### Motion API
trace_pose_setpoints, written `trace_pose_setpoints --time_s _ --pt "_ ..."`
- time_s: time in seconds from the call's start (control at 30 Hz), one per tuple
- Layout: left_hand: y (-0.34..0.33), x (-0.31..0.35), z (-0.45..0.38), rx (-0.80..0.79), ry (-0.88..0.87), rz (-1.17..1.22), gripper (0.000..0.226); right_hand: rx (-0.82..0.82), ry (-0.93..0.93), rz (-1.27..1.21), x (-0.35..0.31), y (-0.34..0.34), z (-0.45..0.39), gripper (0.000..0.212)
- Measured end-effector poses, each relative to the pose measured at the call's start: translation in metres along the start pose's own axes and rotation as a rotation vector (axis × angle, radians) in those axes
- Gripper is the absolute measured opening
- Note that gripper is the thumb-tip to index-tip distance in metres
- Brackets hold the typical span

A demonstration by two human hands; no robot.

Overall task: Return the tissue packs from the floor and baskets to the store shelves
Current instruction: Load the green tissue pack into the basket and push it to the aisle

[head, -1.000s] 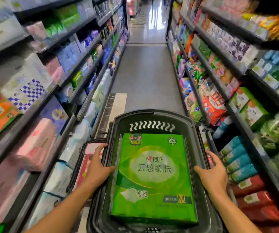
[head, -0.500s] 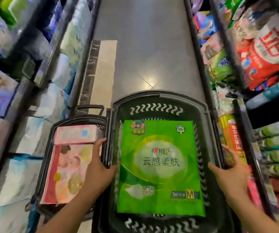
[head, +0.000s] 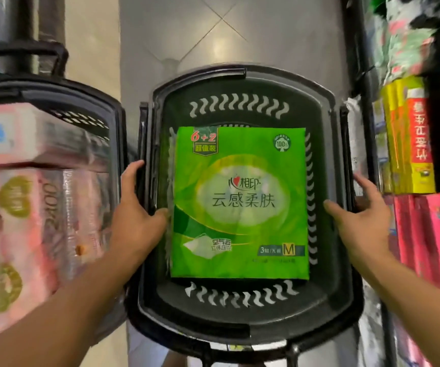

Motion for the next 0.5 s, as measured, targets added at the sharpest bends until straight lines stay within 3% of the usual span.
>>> trace_pose_setpoints --time_s 0.17,0.33,0.5 --pt "-0.025 -0.023 0.003 0.070 0.001 -0.130 0.091 -0.023 0.030 -0.004 0.031 -0.026 0.000 0.072" --pt "-0.039 -0.030 0.005 0.168 -0.045 -0.297 0.090 -0.110 0.149 0.313 0.040 -0.036 -0.003 0.083" --pt "-0.048 -0.029 0.009 0.217 -0.047 -0.406 0.090 -0.111 0.158 0.381 0.041 -0.039 -0.004 0.083"
Point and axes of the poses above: each hand's wrist, its own z-axis away from the middle knuckle, its own y-axis out of the back of the hand, x = y × z, the point moved 2 cm from there along -z, towards the middle knuckle, and after that the axes turned 15 degrees about z, right-handed, at the moved point
